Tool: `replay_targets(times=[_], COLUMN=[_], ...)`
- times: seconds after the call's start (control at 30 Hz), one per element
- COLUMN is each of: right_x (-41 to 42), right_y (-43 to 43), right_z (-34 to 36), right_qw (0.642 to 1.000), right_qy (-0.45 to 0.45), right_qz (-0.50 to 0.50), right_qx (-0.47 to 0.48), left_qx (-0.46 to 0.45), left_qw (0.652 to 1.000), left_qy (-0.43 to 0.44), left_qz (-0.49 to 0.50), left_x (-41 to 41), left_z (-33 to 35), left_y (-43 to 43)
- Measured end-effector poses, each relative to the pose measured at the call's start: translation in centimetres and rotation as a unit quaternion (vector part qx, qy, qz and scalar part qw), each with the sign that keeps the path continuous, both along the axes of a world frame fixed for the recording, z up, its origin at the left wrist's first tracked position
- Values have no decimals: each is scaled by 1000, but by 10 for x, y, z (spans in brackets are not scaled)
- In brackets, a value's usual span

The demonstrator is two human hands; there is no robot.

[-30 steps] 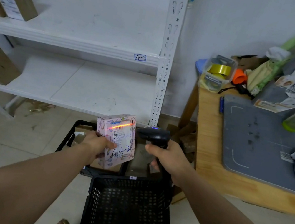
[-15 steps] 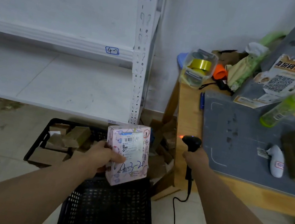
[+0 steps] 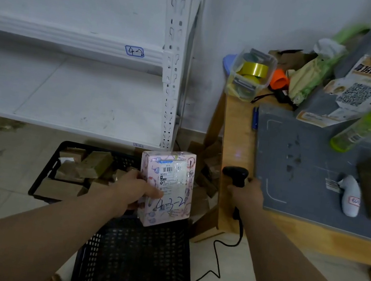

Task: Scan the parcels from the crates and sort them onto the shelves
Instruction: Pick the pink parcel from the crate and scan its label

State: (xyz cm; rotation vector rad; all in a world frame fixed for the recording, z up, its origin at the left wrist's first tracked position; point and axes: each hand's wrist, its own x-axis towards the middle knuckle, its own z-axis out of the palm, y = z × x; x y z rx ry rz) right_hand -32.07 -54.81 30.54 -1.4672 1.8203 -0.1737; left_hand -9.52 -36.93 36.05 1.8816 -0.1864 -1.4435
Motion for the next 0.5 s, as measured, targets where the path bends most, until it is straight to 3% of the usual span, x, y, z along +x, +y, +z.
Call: replay_targets(times=[0.17,0.23,0.33,0.5], right_x=[14,30,66,139], right_y=[19,29,52,90], right_z=[26,39,59,99], right_qw=[982,983,977,954], right_qy=[47,-11,-62,-152], right_qz=[42,102,200,257], right_qx=[-181,-150,-31,36], left_qx=[-6,-13,-30,-67], left_qw=[1000,1000,999,998], left_qy=[-1,1,11,1], left_qz=[13,16,15,-5], left_x=[12,20,34,81], left_z=[7,12,22,38], left_y=[12,20,34,66])
